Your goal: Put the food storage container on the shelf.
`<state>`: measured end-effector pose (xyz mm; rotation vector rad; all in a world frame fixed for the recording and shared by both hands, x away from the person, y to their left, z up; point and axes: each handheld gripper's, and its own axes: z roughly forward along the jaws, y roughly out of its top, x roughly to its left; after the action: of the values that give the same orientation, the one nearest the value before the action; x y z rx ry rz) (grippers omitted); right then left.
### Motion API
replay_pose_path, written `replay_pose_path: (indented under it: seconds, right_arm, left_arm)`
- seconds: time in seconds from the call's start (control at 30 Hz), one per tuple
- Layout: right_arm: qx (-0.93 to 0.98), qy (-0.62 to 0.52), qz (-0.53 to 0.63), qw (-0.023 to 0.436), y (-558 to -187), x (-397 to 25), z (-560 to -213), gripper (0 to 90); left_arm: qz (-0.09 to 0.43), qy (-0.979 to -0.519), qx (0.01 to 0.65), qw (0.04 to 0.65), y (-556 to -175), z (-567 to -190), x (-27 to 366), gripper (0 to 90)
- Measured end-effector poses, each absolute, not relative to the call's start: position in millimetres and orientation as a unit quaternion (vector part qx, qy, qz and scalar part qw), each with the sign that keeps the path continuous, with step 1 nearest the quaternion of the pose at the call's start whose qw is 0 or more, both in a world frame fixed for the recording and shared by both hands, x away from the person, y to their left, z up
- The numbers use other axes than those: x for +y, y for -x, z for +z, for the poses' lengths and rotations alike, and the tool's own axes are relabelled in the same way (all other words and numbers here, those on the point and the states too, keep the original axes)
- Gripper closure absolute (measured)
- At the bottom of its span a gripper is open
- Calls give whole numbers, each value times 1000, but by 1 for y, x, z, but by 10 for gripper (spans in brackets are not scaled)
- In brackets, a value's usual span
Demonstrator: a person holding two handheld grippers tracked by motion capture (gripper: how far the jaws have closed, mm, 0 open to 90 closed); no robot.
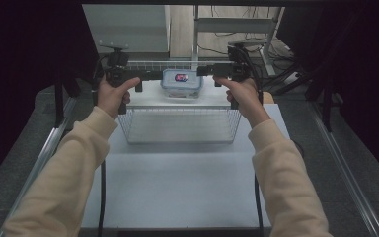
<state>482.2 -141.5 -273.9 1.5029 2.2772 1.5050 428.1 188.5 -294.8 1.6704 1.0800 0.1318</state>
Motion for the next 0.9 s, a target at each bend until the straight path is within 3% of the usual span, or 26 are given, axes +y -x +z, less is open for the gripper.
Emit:
replay_pose_path:
  seconds: [0.43,0.63,0.9]
  right_arm:
    - [775,-369,510,60,-417,-168,-302,208]
    - [787,-339,509,82,-383,-175,-325,214]
    - [792,-314,510,117,-329,-196,-387,218]
  left_arm:
    - [93,-727,411,542,-360,-322,186,176]
    - [114,-739,403,528,-330,-361,188,186]
    - [141,-759,389,503,-289,-425,183,202]
